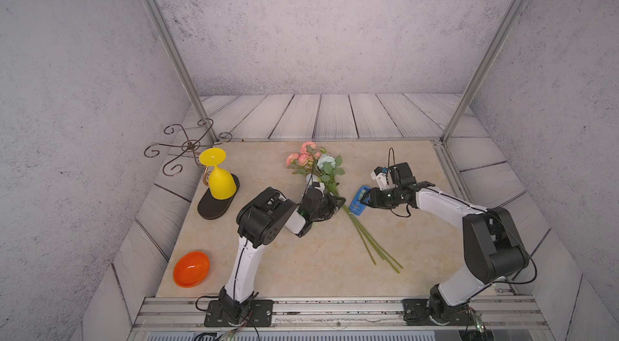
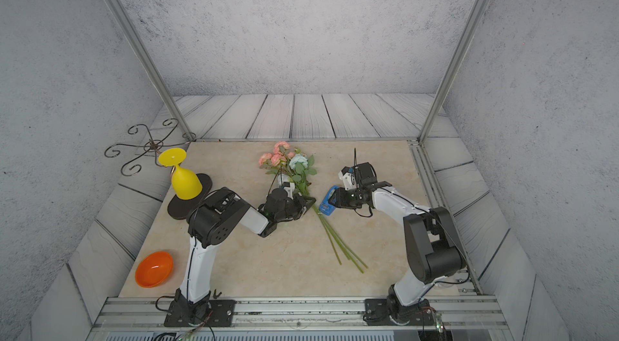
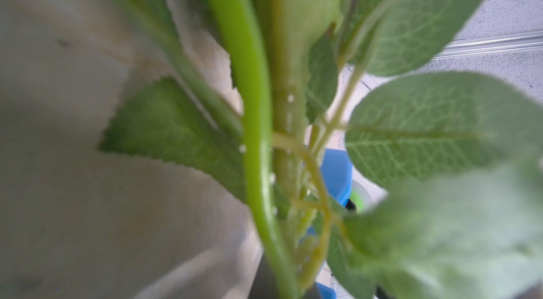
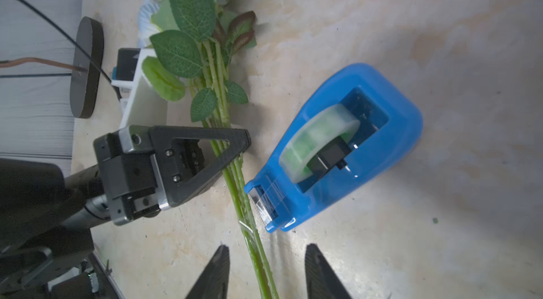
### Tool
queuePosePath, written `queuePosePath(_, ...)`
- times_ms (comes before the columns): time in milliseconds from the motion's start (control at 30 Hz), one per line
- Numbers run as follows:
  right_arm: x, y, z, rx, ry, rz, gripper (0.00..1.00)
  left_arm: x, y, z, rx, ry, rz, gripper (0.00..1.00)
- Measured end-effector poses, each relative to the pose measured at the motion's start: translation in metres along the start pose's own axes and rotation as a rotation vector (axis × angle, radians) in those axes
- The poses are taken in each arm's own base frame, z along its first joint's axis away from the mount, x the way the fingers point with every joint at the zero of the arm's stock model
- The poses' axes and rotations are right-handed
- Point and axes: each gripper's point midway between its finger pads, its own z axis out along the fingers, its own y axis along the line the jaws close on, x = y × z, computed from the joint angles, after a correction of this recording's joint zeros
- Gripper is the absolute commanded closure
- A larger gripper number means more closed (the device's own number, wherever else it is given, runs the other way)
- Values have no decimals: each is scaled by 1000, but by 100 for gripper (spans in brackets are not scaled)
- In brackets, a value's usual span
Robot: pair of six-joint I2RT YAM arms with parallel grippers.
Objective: Wrap bouquets with tape
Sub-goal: Tear off the tape using the Tape Cutter.
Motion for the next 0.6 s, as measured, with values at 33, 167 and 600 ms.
queuePosePath(33, 1, -2, 5, 2, 11, 7, 54, 0, 0, 0, 0, 0, 0, 100)
queuePosePath(167, 7, -5, 15, 14, 35, 16, 51, 1, 2, -2, -4, 0, -3, 100)
queuePosePath(600, 12, -15, 36, 39, 59, 51, 52, 2, 2, -5, -2, -1, -7, 100)
